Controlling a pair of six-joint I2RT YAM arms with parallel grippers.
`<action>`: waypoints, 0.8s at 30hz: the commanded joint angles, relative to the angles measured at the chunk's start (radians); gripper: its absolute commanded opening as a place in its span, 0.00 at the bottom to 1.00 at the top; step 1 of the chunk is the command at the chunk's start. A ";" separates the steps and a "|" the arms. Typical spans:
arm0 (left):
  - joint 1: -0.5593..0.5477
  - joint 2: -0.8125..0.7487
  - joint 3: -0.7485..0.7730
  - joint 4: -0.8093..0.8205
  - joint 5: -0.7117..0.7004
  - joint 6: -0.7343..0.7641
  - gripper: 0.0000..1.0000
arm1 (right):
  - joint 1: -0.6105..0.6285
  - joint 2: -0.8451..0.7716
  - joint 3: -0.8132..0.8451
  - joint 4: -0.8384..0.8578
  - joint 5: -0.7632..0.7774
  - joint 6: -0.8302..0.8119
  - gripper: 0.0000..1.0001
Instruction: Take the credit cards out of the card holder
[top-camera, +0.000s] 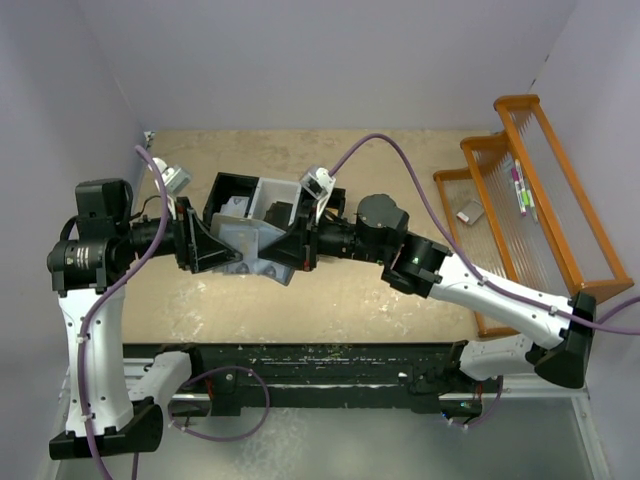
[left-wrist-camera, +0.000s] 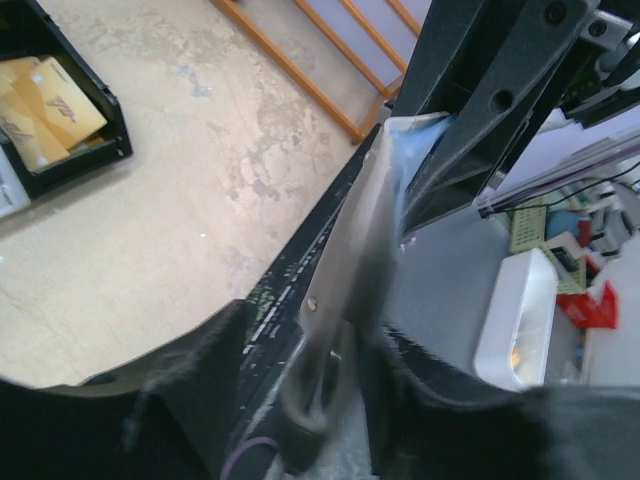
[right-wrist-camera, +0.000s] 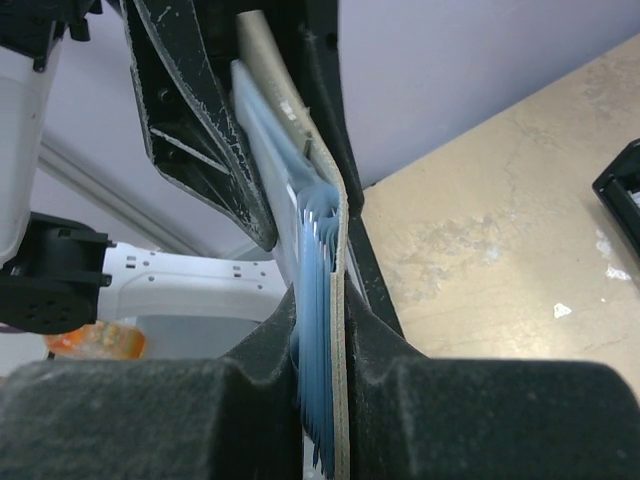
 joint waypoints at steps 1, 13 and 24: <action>-0.002 0.015 0.034 -0.030 0.076 0.037 0.59 | -0.001 0.005 0.072 0.072 -0.069 0.001 0.00; -0.002 0.014 0.052 -0.024 0.082 0.028 0.52 | -0.017 0.044 0.143 -0.043 -0.071 -0.041 0.00; -0.002 0.004 0.082 -0.046 0.067 0.033 0.12 | -0.055 0.066 0.173 -0.100 -0.188 -0.084 0.00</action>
